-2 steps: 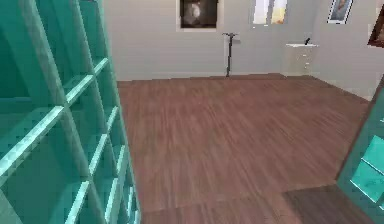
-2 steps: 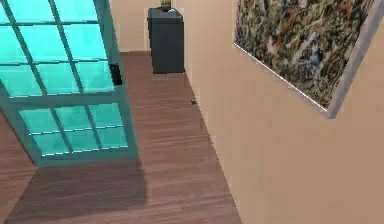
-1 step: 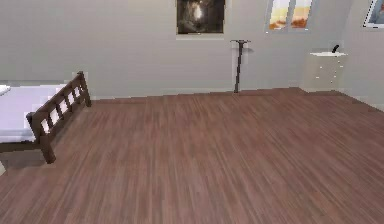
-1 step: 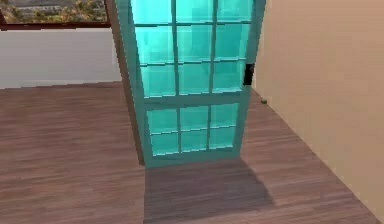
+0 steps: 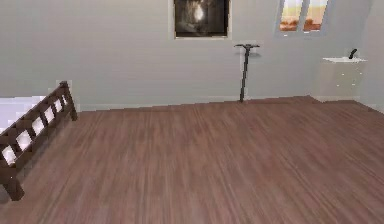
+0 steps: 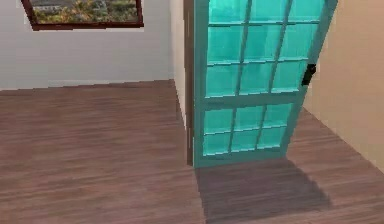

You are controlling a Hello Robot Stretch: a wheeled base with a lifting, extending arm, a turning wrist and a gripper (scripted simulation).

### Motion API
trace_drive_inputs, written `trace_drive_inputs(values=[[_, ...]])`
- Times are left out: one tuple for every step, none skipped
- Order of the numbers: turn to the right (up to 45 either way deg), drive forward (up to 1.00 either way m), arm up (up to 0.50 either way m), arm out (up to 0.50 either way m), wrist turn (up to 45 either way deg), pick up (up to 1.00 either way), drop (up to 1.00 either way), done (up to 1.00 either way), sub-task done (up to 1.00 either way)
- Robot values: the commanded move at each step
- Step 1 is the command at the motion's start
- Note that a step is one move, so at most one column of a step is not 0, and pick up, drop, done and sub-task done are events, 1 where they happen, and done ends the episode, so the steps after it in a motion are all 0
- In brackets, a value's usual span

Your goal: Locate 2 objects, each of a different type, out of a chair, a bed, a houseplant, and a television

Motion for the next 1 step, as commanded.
trace_drive_inputs(values=[[-36.0,0.00,0.00,0.00,0.0,0.00,0.00,0.00,0.00]])
